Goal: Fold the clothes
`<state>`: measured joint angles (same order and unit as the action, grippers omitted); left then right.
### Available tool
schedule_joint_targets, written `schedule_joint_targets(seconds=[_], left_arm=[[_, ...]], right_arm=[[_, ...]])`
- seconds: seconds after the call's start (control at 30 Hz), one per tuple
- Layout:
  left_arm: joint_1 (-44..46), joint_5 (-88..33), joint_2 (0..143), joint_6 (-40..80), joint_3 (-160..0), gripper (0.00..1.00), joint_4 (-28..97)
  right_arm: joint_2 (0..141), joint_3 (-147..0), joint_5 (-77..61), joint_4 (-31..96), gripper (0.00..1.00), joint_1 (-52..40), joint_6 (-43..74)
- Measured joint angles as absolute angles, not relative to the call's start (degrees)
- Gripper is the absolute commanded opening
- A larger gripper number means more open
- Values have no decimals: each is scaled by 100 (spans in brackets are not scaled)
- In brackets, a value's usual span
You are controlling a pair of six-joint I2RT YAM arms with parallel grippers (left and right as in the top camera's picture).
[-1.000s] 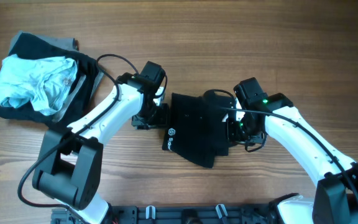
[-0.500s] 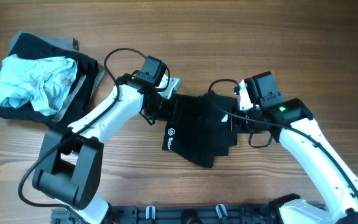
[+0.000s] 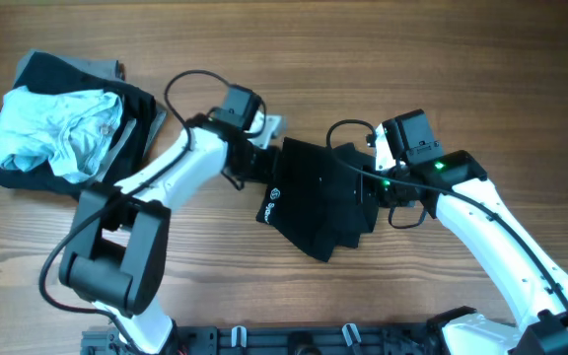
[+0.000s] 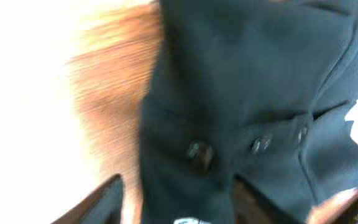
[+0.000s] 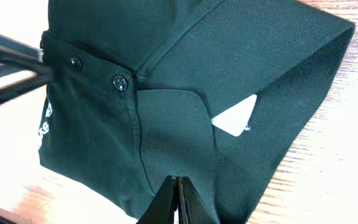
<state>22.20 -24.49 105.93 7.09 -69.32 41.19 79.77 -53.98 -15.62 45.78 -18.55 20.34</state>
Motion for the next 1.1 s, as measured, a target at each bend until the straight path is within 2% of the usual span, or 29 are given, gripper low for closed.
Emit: schedule_joint_targets(seconds=[0.07,0.13,0.17,0.23,0.33,0.5,0.63,0.73,0.83,0.87,0.9,1.0,1.07,1.1], left_arm=[[2082,-2436,10567,709,-7284,50,4805],[1990,-2550,10385,694,-7627,14,5616],[1992,-2648,10285,711,-7693,4,5863],[2040,-2845,10099,740,-7728,4,6246],[2220,-2963,10057,821,-7592,4,6049],[2596,-3057,10066,2126,-6364,4,4410],[2576,-2963,10079,2895,-5819,4,4010],[2300,-2390,10084,3087,-5763,4,3435],[1831,-1918,10088,3017,-5754,4,2285],[1691,-1798,10103,2939,-5756,6,1619],[1638,-1756,10103,2899,-5791,9,1481],[1483,-1765,10121,2661,-6158,25,1782],[1400,-1920,10123,2464,-6560,26,2418],[1356,-2147,10121,2421,-6930,25,3116]], right_arm=[[7977,-5398,-1564,4578,4,-1855,2034],[7979,-5398,-1564,4576,4,-1855,2036],[7979,-5398,-1564,4578,4,-1855,2036],[7977,-5398,-1564,4574,4,-1855,2036],[7979,-5398,-1564,4571,4,-1855,2036],[7979,-5398,-1573,4547,4,-1855,2053],[7979,-5398,-1588,4512,4,-1855,2062],[7979,-5398,-1590,4410,4,-1855,2078],[7979,-5398,-1605,4268,6,-1855,2078],[7979,-5398,-1608,4117,6,-1855,2080],[7979,-5400,-1608,4045,8,-1855,2075],[7979,-5400,-1616,3868,12,-1855,2078],[7979,-5400,-1627,3865,16,-1855,2075],[7979,-5400,-1629,3857,16,-1855,2051]])
